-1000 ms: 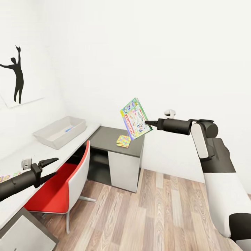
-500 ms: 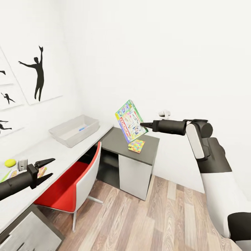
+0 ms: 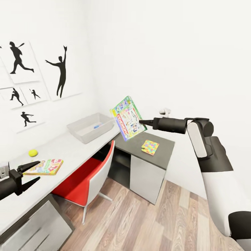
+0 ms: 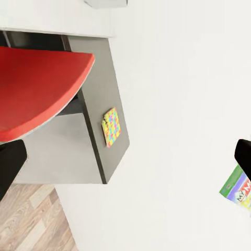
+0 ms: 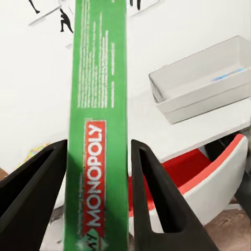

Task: Put all the toys in the child's room - the three board games (two on the bed and one on the table), the two jigsaw puzzles on the table, and the tennis ball on the table - inside the toy box on the table in the child's room.

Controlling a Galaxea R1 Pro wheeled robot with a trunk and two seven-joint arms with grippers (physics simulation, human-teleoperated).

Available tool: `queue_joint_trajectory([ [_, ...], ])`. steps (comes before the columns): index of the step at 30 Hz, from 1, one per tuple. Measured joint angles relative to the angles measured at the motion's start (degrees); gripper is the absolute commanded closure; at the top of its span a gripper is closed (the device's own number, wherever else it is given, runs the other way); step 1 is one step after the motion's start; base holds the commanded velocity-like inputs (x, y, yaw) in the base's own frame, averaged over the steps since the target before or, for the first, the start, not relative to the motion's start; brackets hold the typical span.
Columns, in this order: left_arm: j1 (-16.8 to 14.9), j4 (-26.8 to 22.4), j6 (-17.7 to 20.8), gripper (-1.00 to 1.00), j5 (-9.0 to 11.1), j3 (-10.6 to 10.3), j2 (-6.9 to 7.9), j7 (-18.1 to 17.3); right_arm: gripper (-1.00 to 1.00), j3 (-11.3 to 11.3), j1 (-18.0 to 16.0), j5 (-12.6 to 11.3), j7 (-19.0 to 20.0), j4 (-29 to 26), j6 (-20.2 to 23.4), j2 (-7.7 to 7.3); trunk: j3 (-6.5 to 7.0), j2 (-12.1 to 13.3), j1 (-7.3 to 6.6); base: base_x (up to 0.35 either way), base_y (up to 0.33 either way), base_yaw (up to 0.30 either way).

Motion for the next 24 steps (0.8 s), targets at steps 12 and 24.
queue_joint_trajectory([
  [12,0.1,0.1,-0.1,-1.00,-0.1,-0.1,-0.03,0.2,1.00,0.1,0.0,0.1,0.0,0.0,-0.1,-0.14,-0.17,0.0,-0.03,0.214,-0.104,0.287],
  [24,0.1,0.1,-0.1,-1.00,-0.1,-0.1,0.06,1.2,1.00,0.2,0.0,0.1,-0.1,0.0,0.0,-0.22,-0.18,0.0,-0.02,0.266,-0.231,0.290],
])
